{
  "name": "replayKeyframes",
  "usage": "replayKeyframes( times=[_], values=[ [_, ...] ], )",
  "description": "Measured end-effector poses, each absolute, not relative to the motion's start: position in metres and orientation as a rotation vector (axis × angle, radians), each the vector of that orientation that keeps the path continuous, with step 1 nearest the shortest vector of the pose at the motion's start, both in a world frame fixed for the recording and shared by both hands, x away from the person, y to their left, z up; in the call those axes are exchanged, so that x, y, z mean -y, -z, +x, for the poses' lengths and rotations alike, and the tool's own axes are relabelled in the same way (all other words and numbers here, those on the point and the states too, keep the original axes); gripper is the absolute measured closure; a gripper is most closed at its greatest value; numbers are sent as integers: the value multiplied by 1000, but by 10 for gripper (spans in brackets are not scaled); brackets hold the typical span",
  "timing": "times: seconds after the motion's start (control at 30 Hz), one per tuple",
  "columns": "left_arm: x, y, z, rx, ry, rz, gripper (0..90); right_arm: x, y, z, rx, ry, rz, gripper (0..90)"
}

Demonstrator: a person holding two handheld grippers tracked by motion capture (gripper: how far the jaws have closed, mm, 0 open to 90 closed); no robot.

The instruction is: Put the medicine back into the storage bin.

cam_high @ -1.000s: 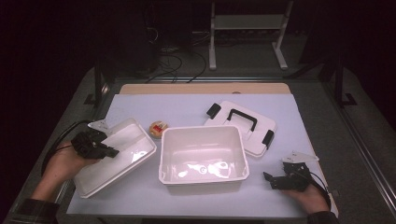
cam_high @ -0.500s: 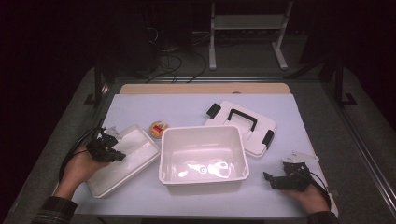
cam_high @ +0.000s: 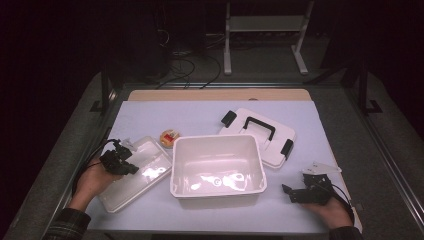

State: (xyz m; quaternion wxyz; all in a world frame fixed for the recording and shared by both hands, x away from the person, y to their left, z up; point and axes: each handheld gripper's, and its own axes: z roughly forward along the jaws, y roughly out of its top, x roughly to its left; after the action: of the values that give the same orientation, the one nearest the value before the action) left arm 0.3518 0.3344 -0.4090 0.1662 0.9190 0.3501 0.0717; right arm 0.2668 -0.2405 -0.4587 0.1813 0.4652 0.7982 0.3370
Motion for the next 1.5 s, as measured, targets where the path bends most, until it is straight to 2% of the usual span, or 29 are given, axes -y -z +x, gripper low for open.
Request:
replayKeyframes(
  times=[0.17, 0.33, 0.5, 0.77, 1.13, 1.5],
  values=[
    [-334, 409, 352, -999, -195, 2617, 871, 240, 459, 267, -2254, -951, 1313, 93],
    [-337, 402, 352, -1016, -221, 2591, 741, 241, 459, 267, -2254, -952, 1313, 93],
    [-335, 391, 356, -1035, -251, 2559, 564, 241, 459, 267, -2254, -952, 1312, 93],
    [-319, 370, 371, -1021, -282, 2540, 408, 240, 459, 267, -2254, -951, 1313, 93],
    [-294, 348, 401, -969, -292, 2531, 332, 241, 459, 267, -2254, -952, 1313, 93],
    [-267, 346, 435, -943, -261, 2557, 229, 241, 459, 267, -2255, -951, 1312, 93]
  ],
)
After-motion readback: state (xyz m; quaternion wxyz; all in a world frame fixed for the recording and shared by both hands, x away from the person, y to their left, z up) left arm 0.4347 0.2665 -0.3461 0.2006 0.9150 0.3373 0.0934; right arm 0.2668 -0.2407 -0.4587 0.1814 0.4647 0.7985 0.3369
